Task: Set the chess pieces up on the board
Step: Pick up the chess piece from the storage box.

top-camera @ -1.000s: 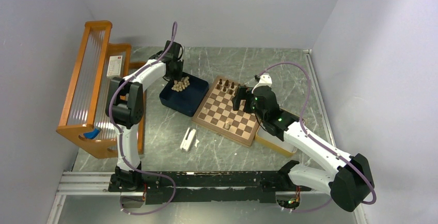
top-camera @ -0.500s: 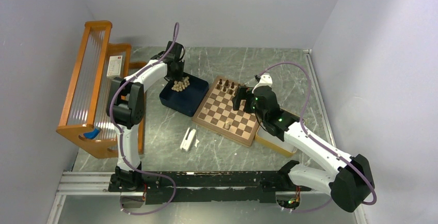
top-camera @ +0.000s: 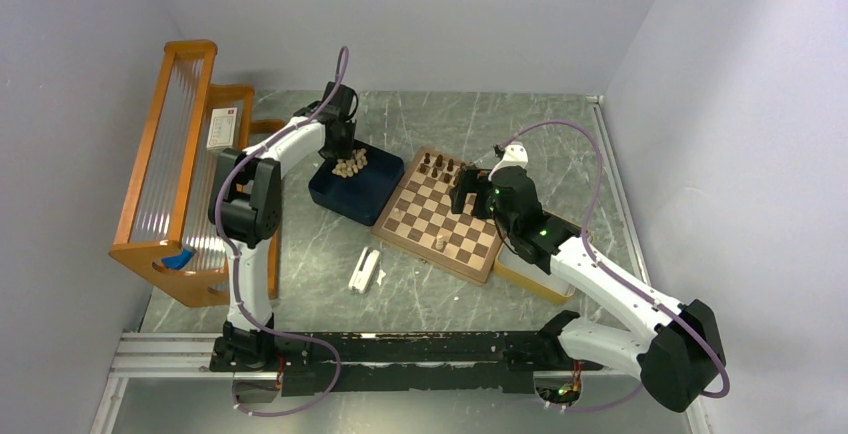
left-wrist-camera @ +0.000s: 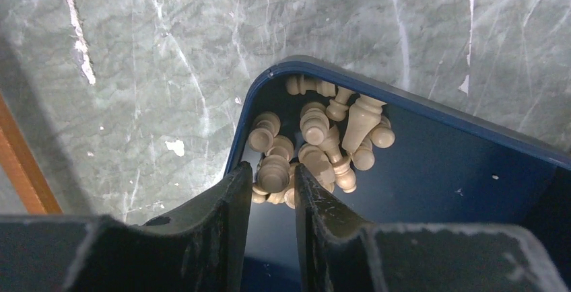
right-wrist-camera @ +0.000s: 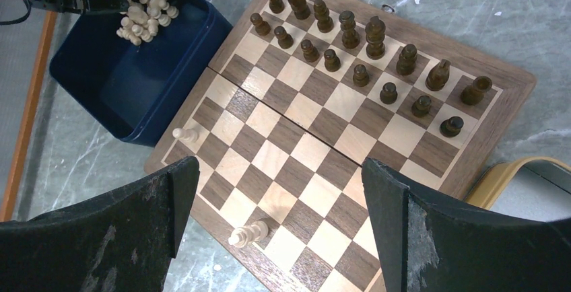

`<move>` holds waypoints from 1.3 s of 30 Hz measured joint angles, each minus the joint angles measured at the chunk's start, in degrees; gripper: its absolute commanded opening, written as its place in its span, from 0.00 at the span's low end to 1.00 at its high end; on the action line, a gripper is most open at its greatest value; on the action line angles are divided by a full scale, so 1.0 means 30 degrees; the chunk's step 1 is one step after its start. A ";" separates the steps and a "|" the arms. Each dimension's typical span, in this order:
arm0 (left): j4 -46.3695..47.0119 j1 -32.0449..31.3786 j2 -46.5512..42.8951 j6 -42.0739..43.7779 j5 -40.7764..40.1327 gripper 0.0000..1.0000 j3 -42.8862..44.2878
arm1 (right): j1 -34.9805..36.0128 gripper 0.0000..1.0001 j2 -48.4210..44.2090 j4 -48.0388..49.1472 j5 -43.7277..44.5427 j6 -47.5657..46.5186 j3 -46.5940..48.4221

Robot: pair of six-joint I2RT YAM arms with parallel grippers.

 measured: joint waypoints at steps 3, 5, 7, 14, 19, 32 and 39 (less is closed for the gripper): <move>-0.0058 0.0000 0.0240 0.0000 0.0007 0.28 0.0000 | 0.0000 0.96 0.0000 -0.0007 0.0007 0.0000 0.0007; -0.0117 0.0000 0.0364 0.0000 0.0022 0.25 0.0000 | 0.0000 0.96 0.0000 0.0000 0.0015 -0.0007 0.0007; -0.0124 0.0000 0.0372 0.0007 0.0029 0.24 0.0000 | 0.0000 0.96 0.0000 0.0000 0.0044 -0.0007 0.0007; -0.0219 0.0000 0.0372 -0.0007 0.0036 0.21 0.0029 | 0.0000 0.96 0.0000 -0.0022 0.0080 -0.0015 0.0007; -0.0350 -0.0007 0.0299 -0.0058 0.0036 0.21 0.0029 | 0.0000 0.96 0.0000 -0.0073 0.0080 -0.0015 0.0007; -0.1428 -0.0474 -0.2164 -0.0204 0.0124 0.20 0.0087 | 0.0000 0.96 -0.0554 -0.0284 0.0066 0.0211 0.0000; -0.1756 -0.0678 -0.3541 -0.0204 0.0743 0.20 -0.0219 | 0.0000 0.96 -0.1122 -0.0583 0.0073 0.0284 -0.0109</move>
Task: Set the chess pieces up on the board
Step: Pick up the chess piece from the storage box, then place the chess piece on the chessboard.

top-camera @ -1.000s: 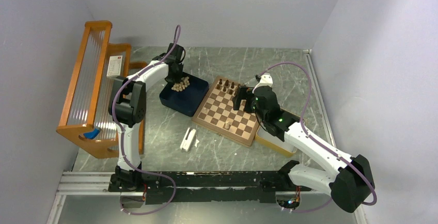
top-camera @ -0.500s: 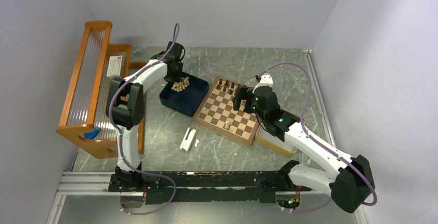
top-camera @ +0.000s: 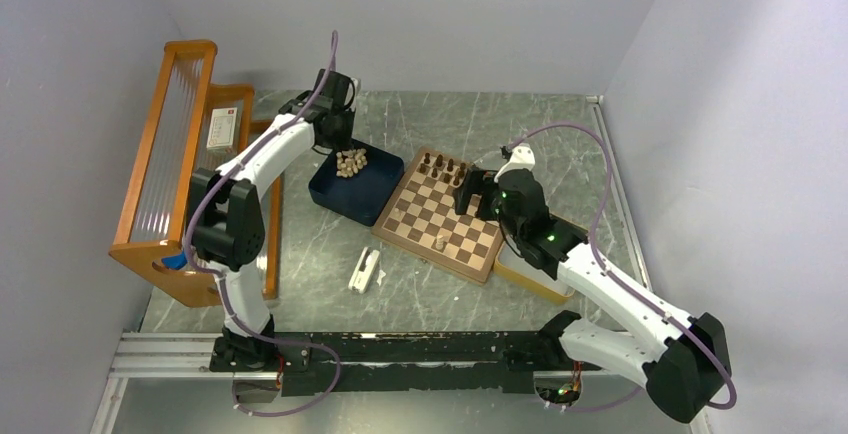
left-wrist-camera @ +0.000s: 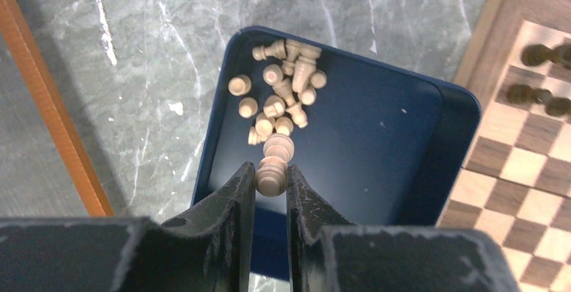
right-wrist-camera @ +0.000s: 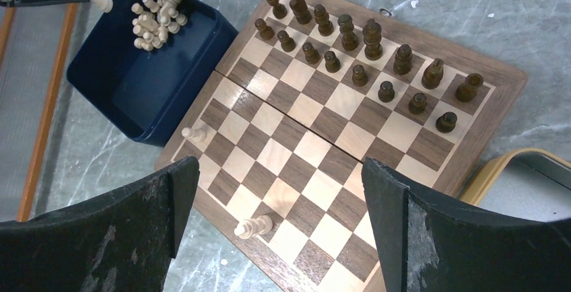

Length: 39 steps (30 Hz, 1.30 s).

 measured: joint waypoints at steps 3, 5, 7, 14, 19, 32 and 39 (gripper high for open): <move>-0.0109 -0.0087 -0.0831 0.0007 0.0583 0.20 -0.0474 | 0.0000 0.96 -0.0291 -0.0153 -0.0007 0.0000 -0.0007; -0.0211 -0.0270 -0.1421 0.0015 0.0954 0.20 -0.0794 | 0.0000 0.96 -0.0510 -0.0328 0.0007 -0.0007 -0.0022; -0.0299 -0.0612 -0.1982 0.0029 0.1137 0.20 -0.1093 | 0.0000 0.96 -0.0743 -0.0576 0.0015 -0.0015 -0.0080; -0.0998 -0.3614 -0.3461 0.0066 0.1231 0.20 -0.1559 | 0.0000 0.96 -0.1632 -0.1705 0.0277 -0.0015 -0.0117; -0.0976 -0.6120 -0.4459 -0.0095 0.1260 0.20 -0.2637 | 0.0000 0.96 -0.2499 -0.2361 0.0364 0.0036 -0.0153; -0.0029 -1.0433 -0.4896 -0.1158 0.0678 0.19 -0.5712 | 0.0000 0.95 -0.3963 -0.3504 0.1290 0.0182 -0.0153; 0.0597 -1.1737 -0.4495 -0.1530 -0.0022 0.18 -0.6120 | 0.0000 0.94 -0.4211 -0.4014 0.1508 0.0270 -0.0153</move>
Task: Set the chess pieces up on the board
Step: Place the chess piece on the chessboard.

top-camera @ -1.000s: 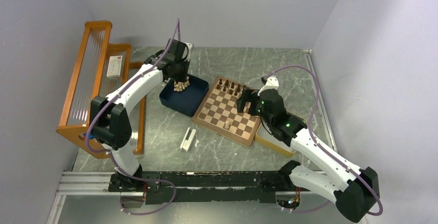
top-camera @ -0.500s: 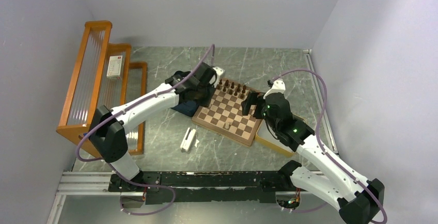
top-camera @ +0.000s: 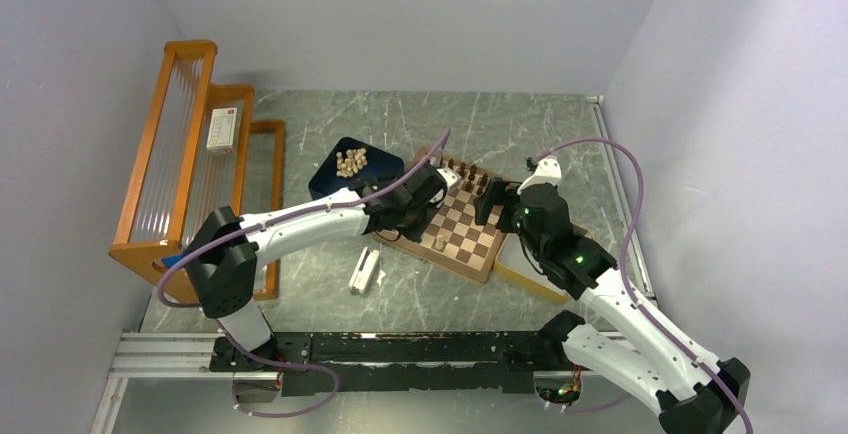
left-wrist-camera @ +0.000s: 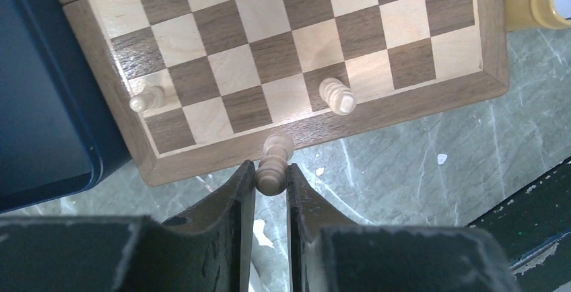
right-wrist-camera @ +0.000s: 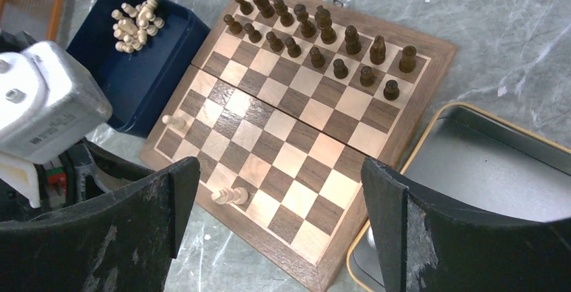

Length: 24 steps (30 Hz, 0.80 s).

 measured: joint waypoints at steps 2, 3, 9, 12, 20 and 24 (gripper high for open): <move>0.0153 -0.0255 0.0197 -0.0066 -0.0175 0.18 0.0000 | 0.0000 0.94 -0.0051 -0.0117 0.0007 0.0044 0.0000; 0.0284 -0.0372 0.0313 -0.0087 -0.0226 0.18 0.0000 | 0.0000 0.94 -0.0080 -0.0146 0.0007 0.0073 0.0000; 0.0605 -0.0576 0.1107 -0.0160 -0.0364 0.18 0.0087 | 0.0000 0.94 -0.0204 -0.0131 -0.0007 0.0211 0.0000; 0.0597 -0.0612 0.1617 -0.0233 -0.0546 0.18 0.0131 | 0.0000 0.94 -0.0197 -0.0124 -0.0022 0.0204 0.0000; 0.0641 -0.0656 0.2142 -0.0444 -0.0852 0.18 0.0437 | 0.0000 0.94 -0.0357 -0.0073 0.0066 0.0197 0.0007; 0.0656 -0.0685 0.2171 -0.0481 -0.0845 0.18 0.0488 | 0.0000 0.94 -0.0525 0.0036 0.0080 0.0197 0.0007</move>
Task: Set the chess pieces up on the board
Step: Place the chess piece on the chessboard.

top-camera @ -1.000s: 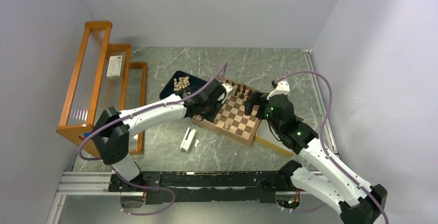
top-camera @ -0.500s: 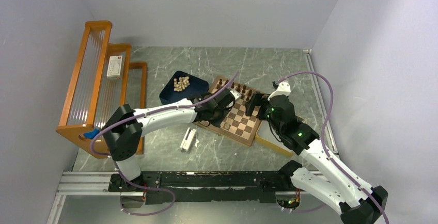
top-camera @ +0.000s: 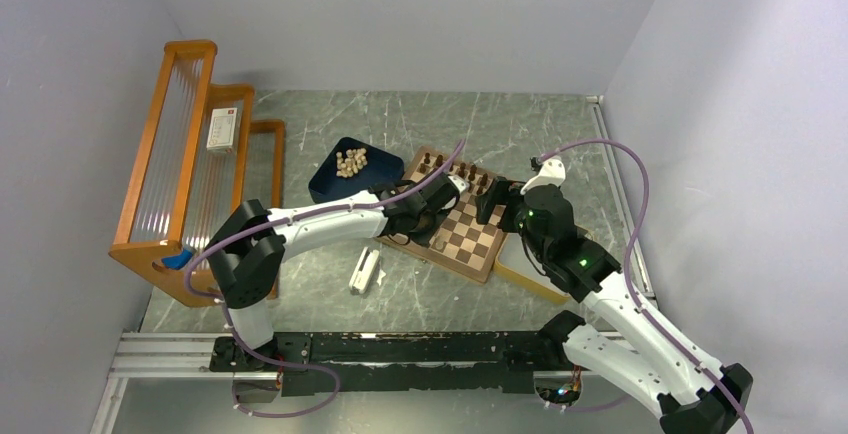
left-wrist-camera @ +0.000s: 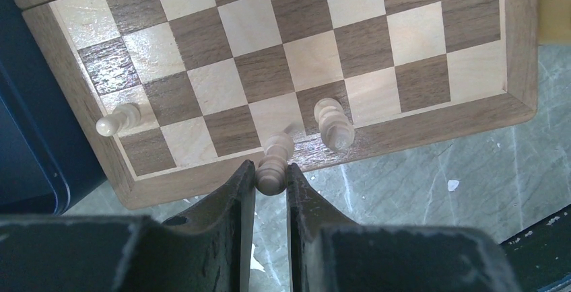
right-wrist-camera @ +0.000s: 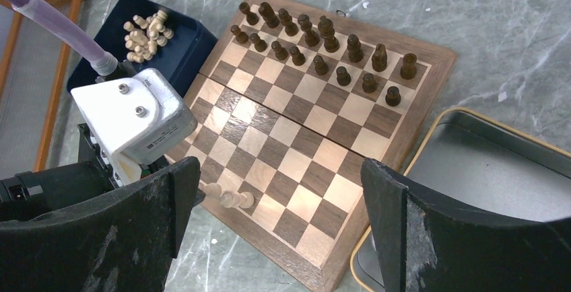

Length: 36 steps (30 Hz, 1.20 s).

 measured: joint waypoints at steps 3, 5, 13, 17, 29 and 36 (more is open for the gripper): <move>0.0022 -0.0007 0.0036 0.0007 0.0000 0.18 0.0124 | 0.0000 0.94 -0.0044 0.0000 0.0073 -0.0007 -0.0007; 0.0087 -0.0015 0.0044 0.0000 0.0000 0.18 0.0138 | 0.0000 0.94 -0.0073 0.0007 0.0102 -0.0007 -0.0007; 0.0270 -0.0058 0.0736 -0.0138 -0.0007 0.18 0.0138 | 0.0000 0.94 0.0095 0.0000 0.0146 -0.0087 -0.0036; 0.0423 -0.0131 0.0947 -0.0131 -0.0051 0.20 0.0138 | 0.0000 0.94 0.0109 -0.0007 0.0153 -0.0095 -0.0036; 0.0663 -0.0291 0.1151 -0.0131 -0.0721 0.21 0.0255 | 0.0000 0.94 -0.0051 -0.0248 0.0474 -0.0342 -0.0029; 0.0678 -0.0379 0.1377 -0.0138 -0.1005 0.23 0.0510 | 0.0000 0.94 -0.0372 -0.0211 0.0474 -0.0335 -0.0029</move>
